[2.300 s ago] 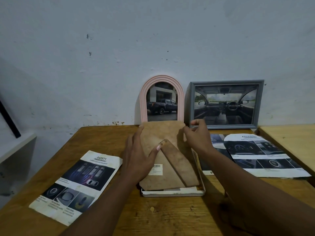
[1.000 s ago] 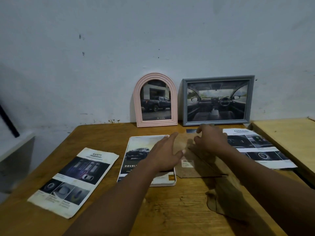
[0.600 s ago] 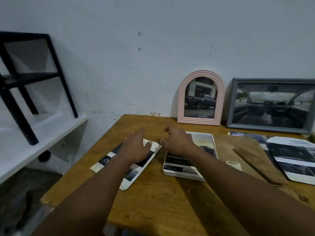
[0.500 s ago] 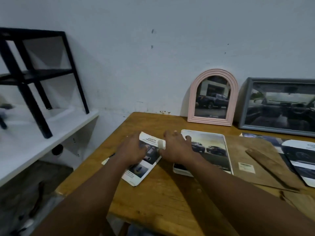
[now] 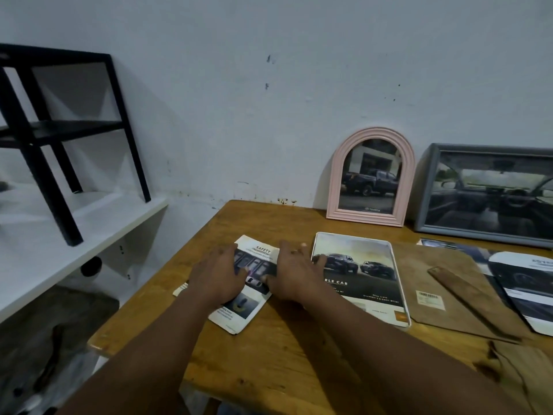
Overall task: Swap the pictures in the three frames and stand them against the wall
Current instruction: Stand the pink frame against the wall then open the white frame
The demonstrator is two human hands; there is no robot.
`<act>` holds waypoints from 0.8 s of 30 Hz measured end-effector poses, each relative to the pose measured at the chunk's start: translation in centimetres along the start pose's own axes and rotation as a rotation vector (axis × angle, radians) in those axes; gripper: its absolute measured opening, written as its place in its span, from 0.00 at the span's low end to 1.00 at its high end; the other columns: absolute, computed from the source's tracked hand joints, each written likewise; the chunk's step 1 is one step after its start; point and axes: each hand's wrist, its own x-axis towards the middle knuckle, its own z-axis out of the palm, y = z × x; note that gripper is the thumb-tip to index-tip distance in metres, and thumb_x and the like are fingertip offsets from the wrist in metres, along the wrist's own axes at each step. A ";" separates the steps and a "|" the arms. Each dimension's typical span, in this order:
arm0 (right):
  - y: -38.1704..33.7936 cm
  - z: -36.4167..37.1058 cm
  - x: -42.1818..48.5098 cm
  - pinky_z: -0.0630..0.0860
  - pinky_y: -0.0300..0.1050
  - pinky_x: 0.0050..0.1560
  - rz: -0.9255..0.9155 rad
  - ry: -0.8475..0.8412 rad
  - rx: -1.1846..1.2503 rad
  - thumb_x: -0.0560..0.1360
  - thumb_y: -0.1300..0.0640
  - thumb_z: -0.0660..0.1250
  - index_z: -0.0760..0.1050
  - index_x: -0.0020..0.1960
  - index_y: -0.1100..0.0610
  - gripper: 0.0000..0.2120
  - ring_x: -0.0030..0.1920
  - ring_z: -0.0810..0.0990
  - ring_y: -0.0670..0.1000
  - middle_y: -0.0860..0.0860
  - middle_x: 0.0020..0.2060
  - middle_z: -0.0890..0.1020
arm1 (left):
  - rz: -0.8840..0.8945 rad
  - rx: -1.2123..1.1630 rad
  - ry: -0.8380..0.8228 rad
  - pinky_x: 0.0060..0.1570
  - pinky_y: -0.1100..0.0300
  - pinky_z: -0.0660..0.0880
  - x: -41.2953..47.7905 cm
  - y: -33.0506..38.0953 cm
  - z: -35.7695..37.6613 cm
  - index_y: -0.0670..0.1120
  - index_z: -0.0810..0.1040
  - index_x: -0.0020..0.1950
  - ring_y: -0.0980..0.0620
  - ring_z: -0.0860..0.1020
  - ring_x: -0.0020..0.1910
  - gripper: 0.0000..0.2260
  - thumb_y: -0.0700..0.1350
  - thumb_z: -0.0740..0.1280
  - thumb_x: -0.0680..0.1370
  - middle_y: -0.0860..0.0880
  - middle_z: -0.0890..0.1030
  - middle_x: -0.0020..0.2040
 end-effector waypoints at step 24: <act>14.7 -13.5 -3.9 0.73 0.31 0.33 0.017 0.626 0.619 0.75 0.65 0.71 0.64 0.69 0.47 0.29 0.57 0.73 0.44 0.43 0.60 0.72 | 0.212 -0.867 0.059 0.45 0.59 0.82 0.1 17.4 -0.2 0.52 0.75 0.67 0.54 0.79 0.56 0.22 0.51 0.76 0.75 0.53 0.77 0.63</act>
